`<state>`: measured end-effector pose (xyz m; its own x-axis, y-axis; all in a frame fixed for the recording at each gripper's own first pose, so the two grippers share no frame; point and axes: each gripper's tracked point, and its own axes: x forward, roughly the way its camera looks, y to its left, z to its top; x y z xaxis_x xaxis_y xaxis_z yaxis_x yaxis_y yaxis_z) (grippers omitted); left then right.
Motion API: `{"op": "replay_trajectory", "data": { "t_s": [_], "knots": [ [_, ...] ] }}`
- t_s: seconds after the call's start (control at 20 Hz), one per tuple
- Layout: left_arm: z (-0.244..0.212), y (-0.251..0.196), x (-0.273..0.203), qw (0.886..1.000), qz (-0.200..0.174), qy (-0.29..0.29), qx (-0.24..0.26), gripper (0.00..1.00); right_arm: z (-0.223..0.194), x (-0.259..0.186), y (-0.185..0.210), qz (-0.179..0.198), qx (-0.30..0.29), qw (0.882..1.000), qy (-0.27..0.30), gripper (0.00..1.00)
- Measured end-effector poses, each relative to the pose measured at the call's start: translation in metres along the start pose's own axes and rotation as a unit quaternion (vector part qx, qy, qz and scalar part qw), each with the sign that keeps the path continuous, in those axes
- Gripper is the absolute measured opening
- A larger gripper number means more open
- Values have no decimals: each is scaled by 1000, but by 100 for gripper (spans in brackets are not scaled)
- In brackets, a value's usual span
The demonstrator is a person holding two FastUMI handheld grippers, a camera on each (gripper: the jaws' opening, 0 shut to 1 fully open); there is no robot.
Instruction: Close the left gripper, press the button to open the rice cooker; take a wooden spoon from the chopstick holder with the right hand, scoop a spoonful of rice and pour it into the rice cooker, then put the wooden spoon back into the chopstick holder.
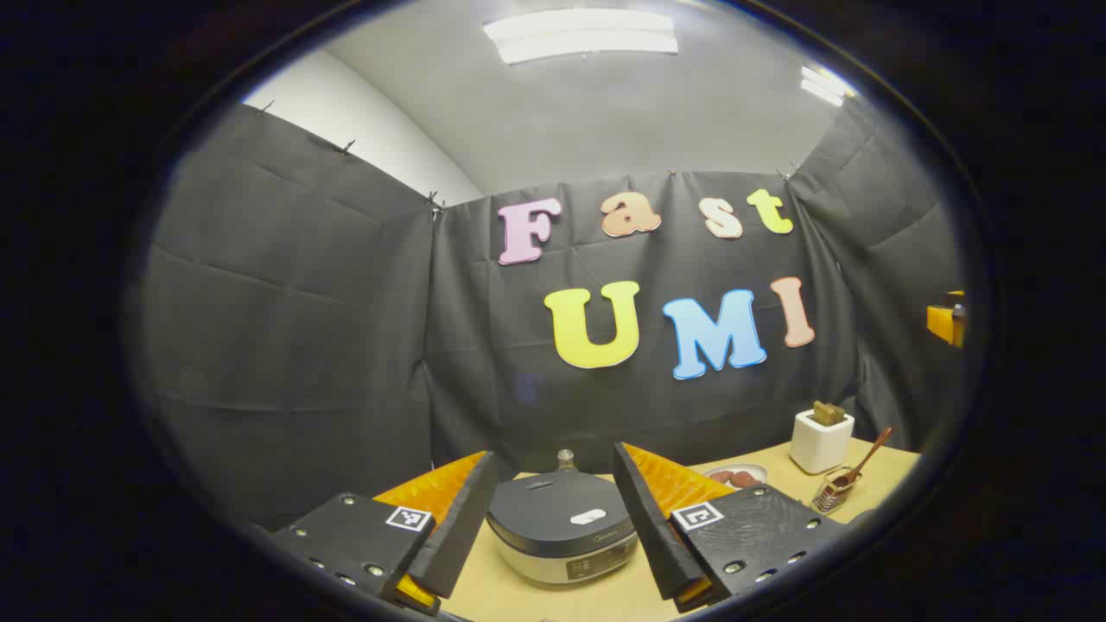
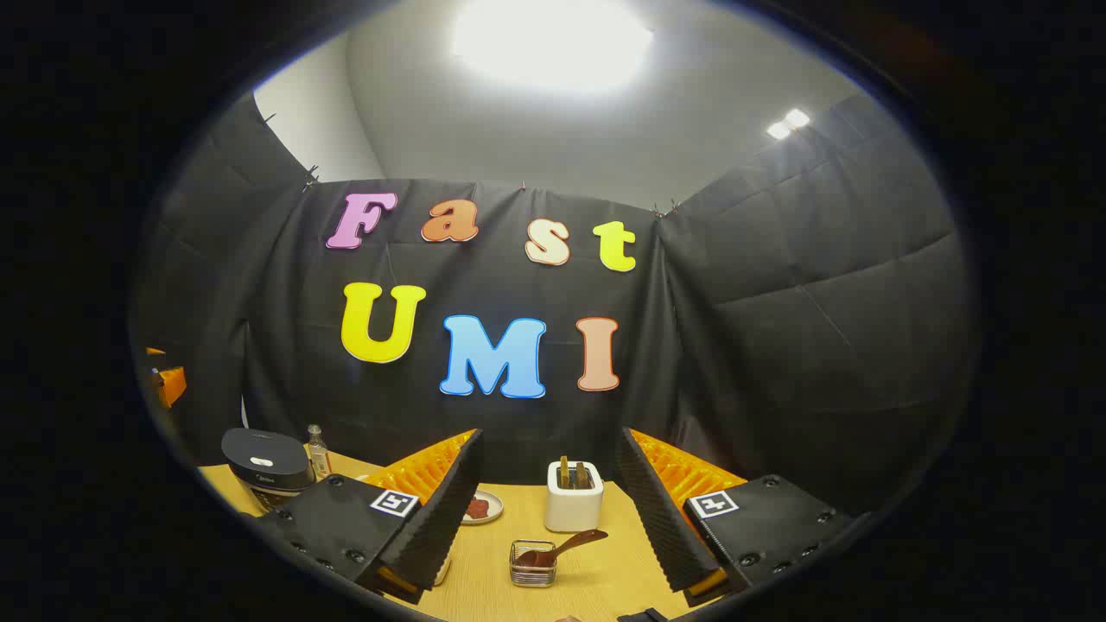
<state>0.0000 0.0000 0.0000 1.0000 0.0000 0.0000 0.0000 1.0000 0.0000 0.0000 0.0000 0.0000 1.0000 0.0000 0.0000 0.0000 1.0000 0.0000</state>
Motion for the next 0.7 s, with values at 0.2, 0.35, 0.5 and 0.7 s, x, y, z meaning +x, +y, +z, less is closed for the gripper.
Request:
{"op": "replay_trajectory", "data": {
  "t_s": [0.2, 0.35, 0.5, 0.7],
  "knots": [
    [-3, -1, 5, 1000, 0, 4, -6, 85, -1, 1, -1, -4, -1, 1000, 0, 98],
    [0, -1, 10, 1000, 1, 0, -2, 85, -1, 2, -2, -7, -2, 1000, -3, 98],
    [1, 0, 10, 1000, 5, -2, -6, 84, -1, 5, -2, -9, -5, 1000, -5, 98],
    [0, -4, 13, 1000, 5, -1, -11, 85, -3, 7, -3, -11, -10, 1000, -7, 98]
  ]
}}
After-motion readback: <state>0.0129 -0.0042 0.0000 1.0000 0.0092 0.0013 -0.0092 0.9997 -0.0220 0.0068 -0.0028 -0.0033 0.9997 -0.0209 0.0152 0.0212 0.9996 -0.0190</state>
